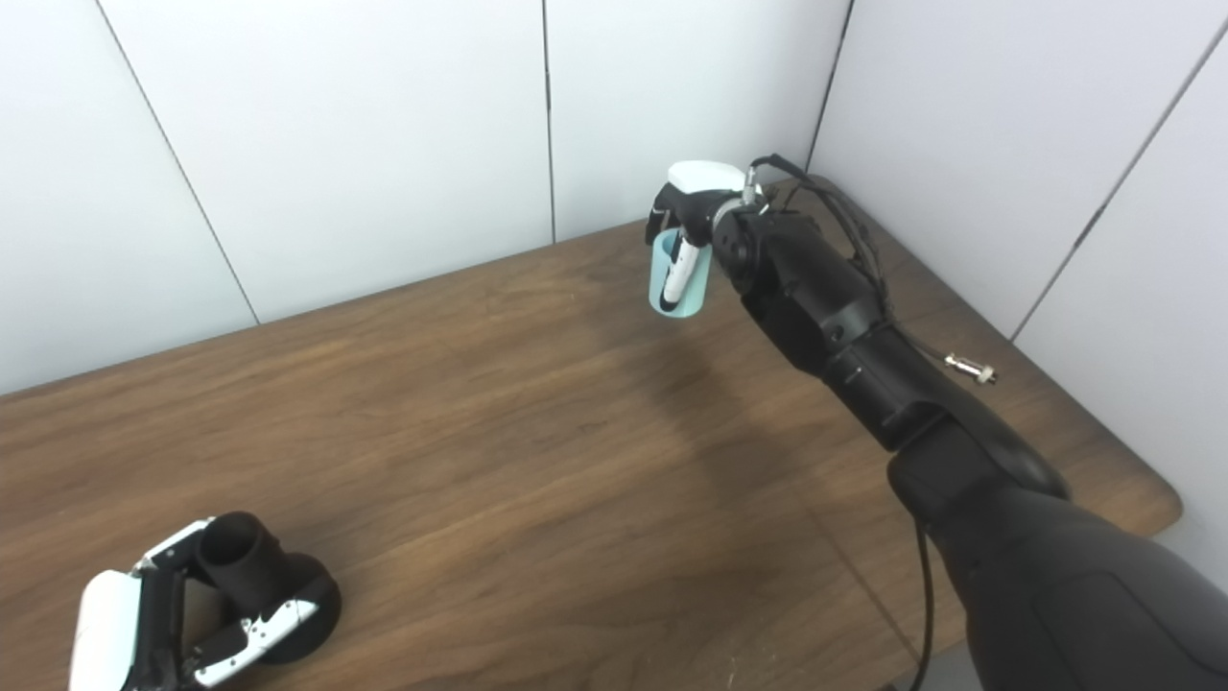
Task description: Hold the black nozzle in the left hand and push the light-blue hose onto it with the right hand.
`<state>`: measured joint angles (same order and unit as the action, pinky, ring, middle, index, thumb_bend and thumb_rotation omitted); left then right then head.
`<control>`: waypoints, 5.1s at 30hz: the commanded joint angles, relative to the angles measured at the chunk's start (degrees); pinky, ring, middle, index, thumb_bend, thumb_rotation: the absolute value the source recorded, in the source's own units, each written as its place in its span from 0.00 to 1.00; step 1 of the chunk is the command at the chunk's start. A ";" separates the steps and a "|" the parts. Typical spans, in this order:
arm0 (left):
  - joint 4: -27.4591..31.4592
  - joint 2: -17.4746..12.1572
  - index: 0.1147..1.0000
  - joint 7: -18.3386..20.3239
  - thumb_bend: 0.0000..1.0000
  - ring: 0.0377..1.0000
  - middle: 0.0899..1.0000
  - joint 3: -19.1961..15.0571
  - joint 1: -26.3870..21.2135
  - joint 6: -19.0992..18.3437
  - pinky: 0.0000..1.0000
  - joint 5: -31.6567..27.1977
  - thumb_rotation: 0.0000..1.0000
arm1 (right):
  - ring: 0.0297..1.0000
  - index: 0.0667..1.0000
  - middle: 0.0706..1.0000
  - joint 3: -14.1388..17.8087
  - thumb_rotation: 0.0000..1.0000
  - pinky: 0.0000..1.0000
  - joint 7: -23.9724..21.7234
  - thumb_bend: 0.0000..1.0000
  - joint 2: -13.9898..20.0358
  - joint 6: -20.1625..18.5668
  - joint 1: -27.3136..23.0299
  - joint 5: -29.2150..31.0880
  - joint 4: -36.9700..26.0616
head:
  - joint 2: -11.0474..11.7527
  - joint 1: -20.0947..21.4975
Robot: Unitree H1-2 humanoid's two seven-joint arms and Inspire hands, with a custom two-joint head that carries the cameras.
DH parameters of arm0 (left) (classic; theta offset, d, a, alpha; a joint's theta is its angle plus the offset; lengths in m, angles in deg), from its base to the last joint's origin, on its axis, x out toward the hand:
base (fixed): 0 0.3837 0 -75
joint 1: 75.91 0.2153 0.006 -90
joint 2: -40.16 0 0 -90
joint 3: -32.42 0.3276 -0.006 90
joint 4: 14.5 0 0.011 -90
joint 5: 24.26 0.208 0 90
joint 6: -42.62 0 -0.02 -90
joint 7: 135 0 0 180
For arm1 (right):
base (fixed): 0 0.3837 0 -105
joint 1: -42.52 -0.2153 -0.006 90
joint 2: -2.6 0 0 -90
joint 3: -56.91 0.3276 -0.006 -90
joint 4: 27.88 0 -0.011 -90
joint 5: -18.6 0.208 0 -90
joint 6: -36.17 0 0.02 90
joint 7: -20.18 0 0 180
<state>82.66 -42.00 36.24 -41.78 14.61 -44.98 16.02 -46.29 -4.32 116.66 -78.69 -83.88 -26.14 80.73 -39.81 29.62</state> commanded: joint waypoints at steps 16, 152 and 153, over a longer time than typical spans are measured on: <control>-0.96 -0.33 0.41 1.56 0.52 0.50 0.45 -0.16 1.59 -1.92 0.48 0.84 0.00 | 0.35 0.53 0.43 0.65 0.00 0.32 9.07 0.51 1.58 -0.08 -1.31 -1.49 0.92 | -0.42 -0.31; -0.54 7.97 0.42 -0.42 0.52 0.50 0.43 7.43 1.60 -8.43 0.49 9.43 0.00 | 0.39 0.47 0.51 -2.83 0.00 0.26 -21.23 0.49 -21.56 7.87 4.60 1.26 -57.10 | -6.81 -35.65; -0.53 8.03 0.42 -0.36 0.52 0.50 0.43 7.43 1.57 -8.50 0.48 9.43 0.00 | 0.39 0.47 0.51 -2.87 0.00 0.26 -21.36 0.49 -21.55 7.77 4.59 1.32 -57.07 | -6.81 -35.73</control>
<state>83.09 -34.42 34.22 -34.71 15.17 -51.43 25.03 -49.78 -27.15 95.26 -71.60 -77.53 -24.53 24.21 -46.58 -6.06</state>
